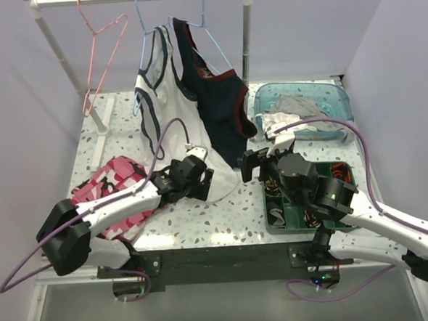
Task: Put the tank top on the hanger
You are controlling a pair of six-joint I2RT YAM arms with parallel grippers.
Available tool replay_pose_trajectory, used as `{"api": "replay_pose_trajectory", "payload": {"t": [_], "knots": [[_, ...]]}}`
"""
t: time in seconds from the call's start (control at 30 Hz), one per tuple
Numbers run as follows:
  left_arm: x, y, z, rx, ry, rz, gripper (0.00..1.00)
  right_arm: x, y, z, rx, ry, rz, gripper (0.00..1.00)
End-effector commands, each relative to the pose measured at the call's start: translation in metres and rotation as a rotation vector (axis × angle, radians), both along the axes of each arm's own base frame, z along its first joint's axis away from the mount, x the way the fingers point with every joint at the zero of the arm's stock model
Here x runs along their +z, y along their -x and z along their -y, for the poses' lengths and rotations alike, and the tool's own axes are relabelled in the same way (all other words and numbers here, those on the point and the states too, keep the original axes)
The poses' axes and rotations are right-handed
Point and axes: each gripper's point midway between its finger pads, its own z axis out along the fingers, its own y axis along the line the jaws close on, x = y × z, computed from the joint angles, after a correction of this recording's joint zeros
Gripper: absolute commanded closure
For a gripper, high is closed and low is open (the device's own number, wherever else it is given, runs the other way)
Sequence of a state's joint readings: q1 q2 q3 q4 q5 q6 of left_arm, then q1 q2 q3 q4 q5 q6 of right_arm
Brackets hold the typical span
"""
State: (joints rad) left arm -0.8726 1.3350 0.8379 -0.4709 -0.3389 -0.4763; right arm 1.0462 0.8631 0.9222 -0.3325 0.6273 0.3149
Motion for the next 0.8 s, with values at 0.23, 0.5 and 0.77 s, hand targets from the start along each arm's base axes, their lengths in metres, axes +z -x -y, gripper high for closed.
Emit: {"api": "replay_pose_trajectory", "payload": {"t": [0.23,0.5,0.77], "knots": [[-0.037,-0.052,0.004,0.152,-0.012,0.153,0.20,0.001,0.002,-0.010,0.028,-0.059,-0.013,0.01],[-0.059,-0.067,-0.026,0.249,-0.060,0.149,1.00,0.003,0.002,-0.011,0.033,-0.058,-0.007,0.02],[0.033,-0.125,-0.061,0.482,0.027,0.375,1.00,0.013,-0.001,-0.017,0.040,-0.064,0.005,0.02]]}}
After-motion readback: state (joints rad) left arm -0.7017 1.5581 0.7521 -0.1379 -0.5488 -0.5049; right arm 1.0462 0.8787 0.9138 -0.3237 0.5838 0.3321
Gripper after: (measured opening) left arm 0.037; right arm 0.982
